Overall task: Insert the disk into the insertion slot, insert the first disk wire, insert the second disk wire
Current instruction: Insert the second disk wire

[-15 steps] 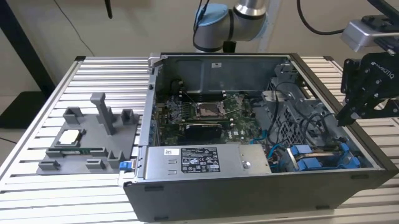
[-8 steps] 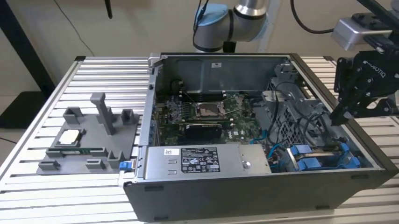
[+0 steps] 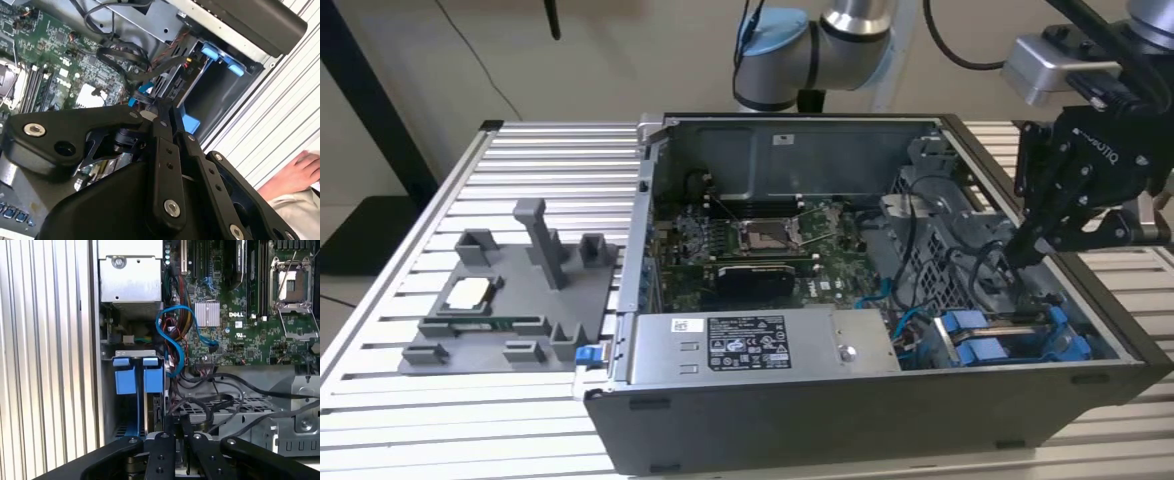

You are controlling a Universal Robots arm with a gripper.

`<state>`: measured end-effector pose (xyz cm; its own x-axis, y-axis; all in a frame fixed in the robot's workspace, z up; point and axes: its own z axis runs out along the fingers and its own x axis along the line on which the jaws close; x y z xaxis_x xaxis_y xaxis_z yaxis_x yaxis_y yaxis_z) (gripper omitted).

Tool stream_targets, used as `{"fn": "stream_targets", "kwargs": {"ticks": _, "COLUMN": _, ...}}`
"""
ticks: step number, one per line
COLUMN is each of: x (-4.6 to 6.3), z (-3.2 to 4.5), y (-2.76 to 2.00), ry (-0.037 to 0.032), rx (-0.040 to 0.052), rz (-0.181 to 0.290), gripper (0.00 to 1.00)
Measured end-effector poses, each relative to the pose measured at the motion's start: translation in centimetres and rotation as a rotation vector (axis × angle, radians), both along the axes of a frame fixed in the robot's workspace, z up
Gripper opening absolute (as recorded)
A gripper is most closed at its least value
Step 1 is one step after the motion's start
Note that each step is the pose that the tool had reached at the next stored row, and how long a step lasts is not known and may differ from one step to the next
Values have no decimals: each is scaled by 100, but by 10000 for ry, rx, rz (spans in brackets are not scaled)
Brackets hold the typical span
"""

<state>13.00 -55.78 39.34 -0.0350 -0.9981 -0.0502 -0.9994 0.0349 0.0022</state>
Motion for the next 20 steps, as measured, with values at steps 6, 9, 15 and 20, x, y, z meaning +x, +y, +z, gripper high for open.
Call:
{"fn": "stream_targets", "kwargs": {"ticks": 6, "x": -78, "z": -4, "y": -1, "ry": 0, "rx": -1, "rz": 1, "gripper": 16}}
{"fn": "stream_targets", "kwargs": {"ticks": 9, "x": -78, "z": -14, "y": -4, "ry": 0, "rx": -7, "rz": 1, "gripper": 16}}
{"fn": "stream_targets", "kwargs": {"ticks": 15, "x": -79, "z": -63, "y": -30, "ry": 24, "rx": -11, "rz": 2, "gripper": 16}}
{"fn": "stream_targets", "kwargs": {"ticks": 20, "x": -78, "z": -107, "y": -52, "ry": 88, "rx": -12, "rz": 8, "gripper": 16}}
